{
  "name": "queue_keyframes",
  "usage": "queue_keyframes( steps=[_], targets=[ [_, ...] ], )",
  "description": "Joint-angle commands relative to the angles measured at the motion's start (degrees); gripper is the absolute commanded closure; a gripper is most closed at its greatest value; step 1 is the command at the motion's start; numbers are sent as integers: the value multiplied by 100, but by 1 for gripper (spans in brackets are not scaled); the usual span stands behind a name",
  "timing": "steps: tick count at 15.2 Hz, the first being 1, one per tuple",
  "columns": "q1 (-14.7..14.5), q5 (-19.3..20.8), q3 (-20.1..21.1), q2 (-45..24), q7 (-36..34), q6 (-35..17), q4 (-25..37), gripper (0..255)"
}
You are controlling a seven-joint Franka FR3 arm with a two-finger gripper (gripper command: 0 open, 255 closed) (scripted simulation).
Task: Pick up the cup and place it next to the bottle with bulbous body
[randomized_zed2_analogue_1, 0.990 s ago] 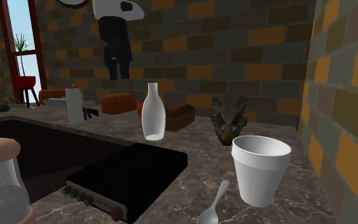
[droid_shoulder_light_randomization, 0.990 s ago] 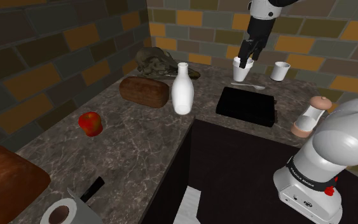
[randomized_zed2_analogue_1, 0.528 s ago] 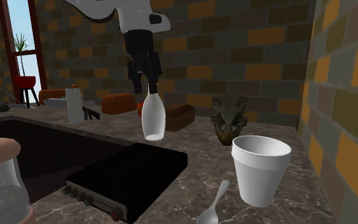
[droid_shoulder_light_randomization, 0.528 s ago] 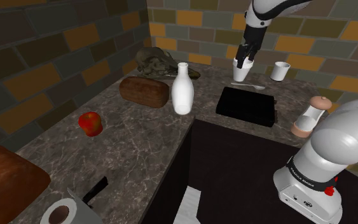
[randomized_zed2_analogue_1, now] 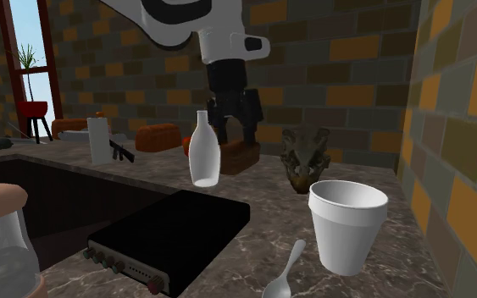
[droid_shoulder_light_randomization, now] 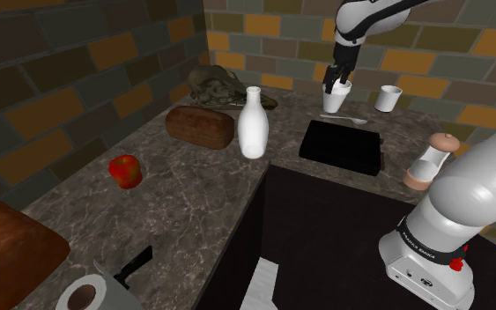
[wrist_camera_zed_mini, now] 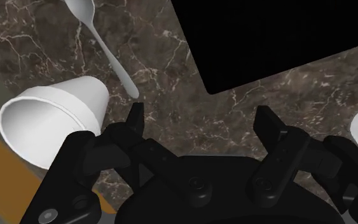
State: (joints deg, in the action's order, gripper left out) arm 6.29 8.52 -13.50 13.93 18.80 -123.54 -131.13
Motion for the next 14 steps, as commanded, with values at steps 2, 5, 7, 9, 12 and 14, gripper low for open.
queue_keyframes(
  steps=[2, 5, 7, 9, 12, 14],
  targets=[
    [63, -90, -186, -637, 268, -313, 400, 0],
    [141, -247, -331, -1243, 543, -542, 839, 0],
    [208, -382, -406, -1653, 735, -662, 1166, 0],
    [292, -535, -461, -2067, 927, -754, 1521, 0],
    [431, -739, -492, -2597, 1162, -828, 2016, 0],
    [454, -776, -481, -2695, 1186, -954, 1985, 0]
  ],
)
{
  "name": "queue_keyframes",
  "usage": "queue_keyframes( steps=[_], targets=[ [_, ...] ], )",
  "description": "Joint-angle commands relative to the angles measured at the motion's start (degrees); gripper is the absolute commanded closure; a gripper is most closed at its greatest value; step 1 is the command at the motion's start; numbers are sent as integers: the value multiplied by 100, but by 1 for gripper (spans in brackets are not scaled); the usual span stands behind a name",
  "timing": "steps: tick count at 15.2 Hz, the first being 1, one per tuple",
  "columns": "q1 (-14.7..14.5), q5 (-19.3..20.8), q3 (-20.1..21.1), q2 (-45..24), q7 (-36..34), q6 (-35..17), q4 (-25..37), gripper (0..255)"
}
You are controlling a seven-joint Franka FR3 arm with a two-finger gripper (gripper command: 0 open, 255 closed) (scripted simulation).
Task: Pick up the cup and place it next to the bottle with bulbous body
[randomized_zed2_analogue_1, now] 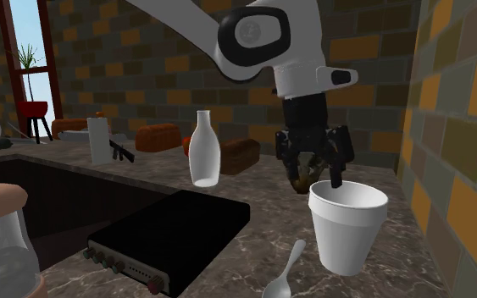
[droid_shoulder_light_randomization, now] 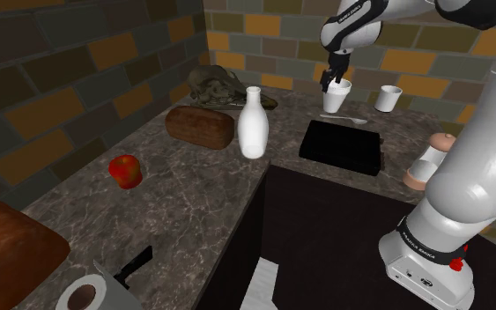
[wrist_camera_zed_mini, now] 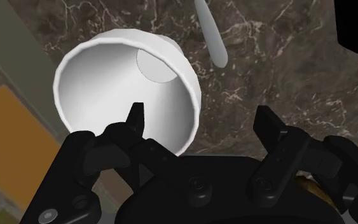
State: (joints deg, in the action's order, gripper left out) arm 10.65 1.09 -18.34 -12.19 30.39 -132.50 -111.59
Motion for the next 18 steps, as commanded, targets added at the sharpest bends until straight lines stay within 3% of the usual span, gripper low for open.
queue_keyframes(
  steps=[1, 6, 13, 14, 18],
  targets=[
    [27, -52, 7, -134, 40, -121, 17, 0],
    [76, -146, 31, -373, 101, -399, -30, 0],
    [76, -145, 31, -372, 101, -398, -30, 0],
    [76, -145, 31, -372, 101, -398, -30, 255],
    [76, -145, 31, -373, 101, -398, -30, 255]
  ],
)
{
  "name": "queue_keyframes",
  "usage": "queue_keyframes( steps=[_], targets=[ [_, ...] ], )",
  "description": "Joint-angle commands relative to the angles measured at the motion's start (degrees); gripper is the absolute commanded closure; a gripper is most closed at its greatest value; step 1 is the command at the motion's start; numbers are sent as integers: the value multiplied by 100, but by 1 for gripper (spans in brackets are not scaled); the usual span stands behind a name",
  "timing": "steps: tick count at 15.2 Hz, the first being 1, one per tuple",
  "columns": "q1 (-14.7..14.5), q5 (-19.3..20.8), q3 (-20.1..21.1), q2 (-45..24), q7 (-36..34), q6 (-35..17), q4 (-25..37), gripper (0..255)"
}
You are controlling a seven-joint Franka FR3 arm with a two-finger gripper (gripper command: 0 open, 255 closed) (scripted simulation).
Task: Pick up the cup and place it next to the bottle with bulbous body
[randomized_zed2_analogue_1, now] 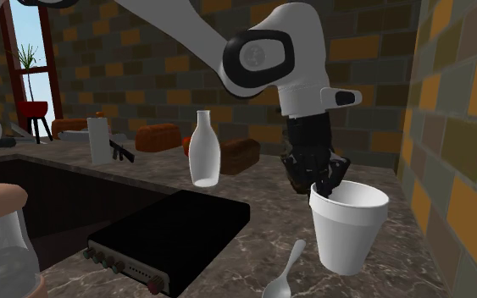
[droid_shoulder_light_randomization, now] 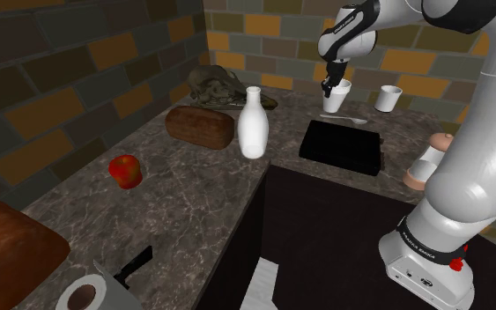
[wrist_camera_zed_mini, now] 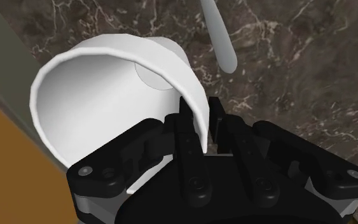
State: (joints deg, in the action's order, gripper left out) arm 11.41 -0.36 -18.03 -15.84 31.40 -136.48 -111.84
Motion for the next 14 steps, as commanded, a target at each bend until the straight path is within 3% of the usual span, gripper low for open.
queue_keyframes(
  steps=[1, 5, 14],
  targets=[
    [1, 0, 0, -6, 0, 2, -3, 255],
    [1, -1, 0, -7, 1, -1, -4, 255],
    [-39, 113, -40, 317, -39, 612, 297, 255]
  ],
)
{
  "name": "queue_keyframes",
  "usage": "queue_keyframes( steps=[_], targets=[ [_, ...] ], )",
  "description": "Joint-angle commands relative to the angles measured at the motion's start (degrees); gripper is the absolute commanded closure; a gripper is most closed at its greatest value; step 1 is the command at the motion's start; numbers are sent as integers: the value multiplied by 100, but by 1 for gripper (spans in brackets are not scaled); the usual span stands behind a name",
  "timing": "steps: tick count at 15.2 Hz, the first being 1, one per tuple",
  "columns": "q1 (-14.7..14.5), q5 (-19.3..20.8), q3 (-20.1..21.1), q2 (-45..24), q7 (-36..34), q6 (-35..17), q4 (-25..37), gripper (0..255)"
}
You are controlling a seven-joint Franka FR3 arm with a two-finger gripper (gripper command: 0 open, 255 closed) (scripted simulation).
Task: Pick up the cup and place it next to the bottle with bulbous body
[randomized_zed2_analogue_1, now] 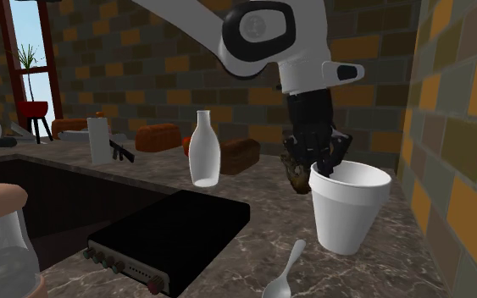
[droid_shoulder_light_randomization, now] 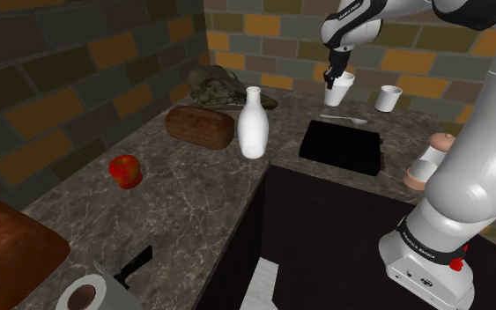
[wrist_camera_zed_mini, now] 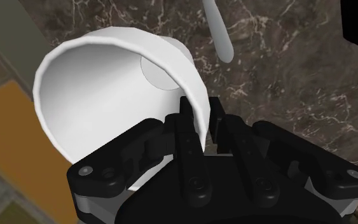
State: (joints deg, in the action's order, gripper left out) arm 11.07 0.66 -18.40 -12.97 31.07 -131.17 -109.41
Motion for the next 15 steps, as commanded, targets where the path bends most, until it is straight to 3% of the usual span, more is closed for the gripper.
queue_keyframes(
  steps=[1, 15],
  targets=[
    [-8, 22, -6, 61, -9, 151, 94, 255],
    [-37, 117, -29, 375, -16, 1150, 793, 255]
  ],
)
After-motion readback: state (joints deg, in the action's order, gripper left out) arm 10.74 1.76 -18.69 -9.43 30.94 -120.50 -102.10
